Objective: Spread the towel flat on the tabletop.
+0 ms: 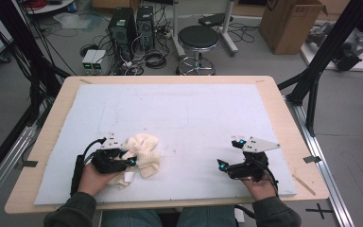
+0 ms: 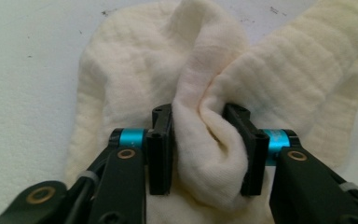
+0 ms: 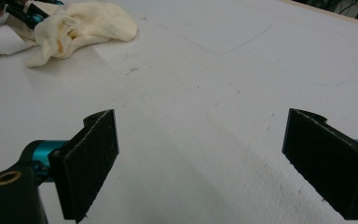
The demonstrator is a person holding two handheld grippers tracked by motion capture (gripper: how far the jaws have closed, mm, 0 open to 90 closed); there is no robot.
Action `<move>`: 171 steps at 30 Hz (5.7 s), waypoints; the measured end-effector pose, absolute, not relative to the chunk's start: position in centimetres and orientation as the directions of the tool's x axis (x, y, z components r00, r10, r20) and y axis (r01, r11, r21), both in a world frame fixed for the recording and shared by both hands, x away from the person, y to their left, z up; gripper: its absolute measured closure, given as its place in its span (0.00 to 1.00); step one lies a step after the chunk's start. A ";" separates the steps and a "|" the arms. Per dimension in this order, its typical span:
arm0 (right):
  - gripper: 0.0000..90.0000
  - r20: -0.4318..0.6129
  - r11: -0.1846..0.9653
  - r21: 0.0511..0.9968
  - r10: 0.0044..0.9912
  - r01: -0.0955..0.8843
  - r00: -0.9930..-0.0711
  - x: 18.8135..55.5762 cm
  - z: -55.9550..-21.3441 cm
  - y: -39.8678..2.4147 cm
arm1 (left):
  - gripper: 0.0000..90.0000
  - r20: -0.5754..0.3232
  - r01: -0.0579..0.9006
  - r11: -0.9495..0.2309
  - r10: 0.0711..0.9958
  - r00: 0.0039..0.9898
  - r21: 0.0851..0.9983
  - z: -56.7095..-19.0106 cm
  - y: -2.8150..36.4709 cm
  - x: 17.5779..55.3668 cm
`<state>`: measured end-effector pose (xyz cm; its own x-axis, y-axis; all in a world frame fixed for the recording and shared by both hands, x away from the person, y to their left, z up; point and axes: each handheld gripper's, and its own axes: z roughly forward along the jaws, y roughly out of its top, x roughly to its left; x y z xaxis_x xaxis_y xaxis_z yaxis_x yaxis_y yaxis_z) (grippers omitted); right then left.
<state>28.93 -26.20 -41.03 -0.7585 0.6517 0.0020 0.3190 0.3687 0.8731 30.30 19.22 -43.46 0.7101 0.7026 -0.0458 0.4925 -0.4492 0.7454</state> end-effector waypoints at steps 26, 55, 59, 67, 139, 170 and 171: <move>0.11 0.025 0.348 0.881 0.642 0.321 -0.766 28.9 -40.9 -26.1 | 0.91 0.006 0.403 -0.462 0.663 0.748 0.790 -41.3 17.3 29.8; 0.11 0.027 0.319 0.898 0.644 0.301 -0.764 29.0 -40.5 -26.7 | 0.91 -0.047 0.346 -0.476 0.533 0.845 0.809 -38.3 8.8 36.1; 0.11 0.026 0.321 0.898 0.641 0.299 -0.767 29.1 -40.6 -26.7 | 0.90 -0.064 0.357 -0.482 0.523 0.850 0.800 -39.3 8.3 37.4; 0.11 0.034 0.327 0.894 0.632 0.307 -0.774 29.3 -40.9 -26.6 | 0.78 -0.097 0.409 -0.485 0.547 0.832 0.773 -41.5 7.5 39.6; 0.96 0.012 0.643 0.714 0.384 0.276 -0.923 34.1 -43.9 -15.1 | 0.91 -0.051 0.349 -0.530 0.496 0.867 0.773 -43.9 11.3 31.4; 0.97 -0.004 0.496 0.837 0.430 0.233 -0.903 31.5 -39.2 -21.9 | 0.92 -0.076 0.312 -0.337 0.561 0.824 0.888 -40.1 19.0 29.1; 0.97 -0.002 0.491 0.839 0.435 0.235 -0.900 31.3 -39.1 -22.2 | 0.92 -0.081 0.312 -0.327 0.563 0.822 0.892 -40.0 19.3 29.1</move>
